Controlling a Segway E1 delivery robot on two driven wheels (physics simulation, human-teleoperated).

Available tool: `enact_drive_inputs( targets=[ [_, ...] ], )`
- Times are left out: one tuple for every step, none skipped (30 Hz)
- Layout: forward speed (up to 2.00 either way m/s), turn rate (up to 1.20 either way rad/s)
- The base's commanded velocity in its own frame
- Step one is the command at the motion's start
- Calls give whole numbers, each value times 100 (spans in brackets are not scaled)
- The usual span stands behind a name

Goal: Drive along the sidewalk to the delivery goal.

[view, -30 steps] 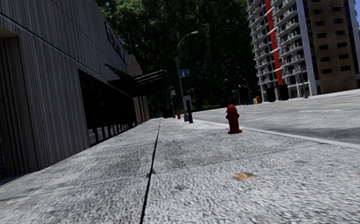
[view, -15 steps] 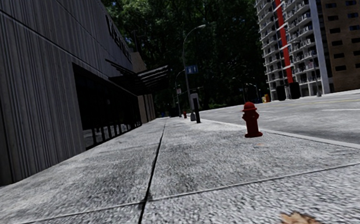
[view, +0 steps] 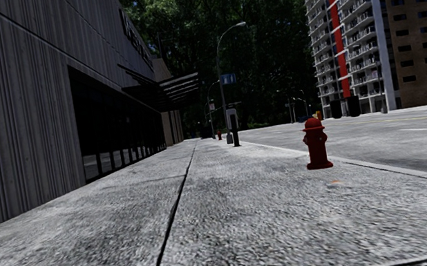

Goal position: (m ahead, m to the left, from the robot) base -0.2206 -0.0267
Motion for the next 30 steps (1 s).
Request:
enact_drive_inputs(
  targets=[
    [0, 0],
    [0, 0],
    [0, 0],
    [0, 0],
    [0, 0],
    [0, 0],
    [0, 0],
    [0, 0],
    [0, 0],
    [0, 0],
    [0, 0],
    [0, 0],
    [0, 0],
    [0, 0],
    [0, 0],
    [0, 0],
    [0, 0],
    [0, 0],
    [0, 0],
    [0, 0],
    [0, 0],
    [0, 0],
    [0, 0],
    [0, 0],
    [0, 0],
    [0, 0],
    [0, 0],
    [0, 0],
    [0, 0],
    [0, 0]
  ],
)
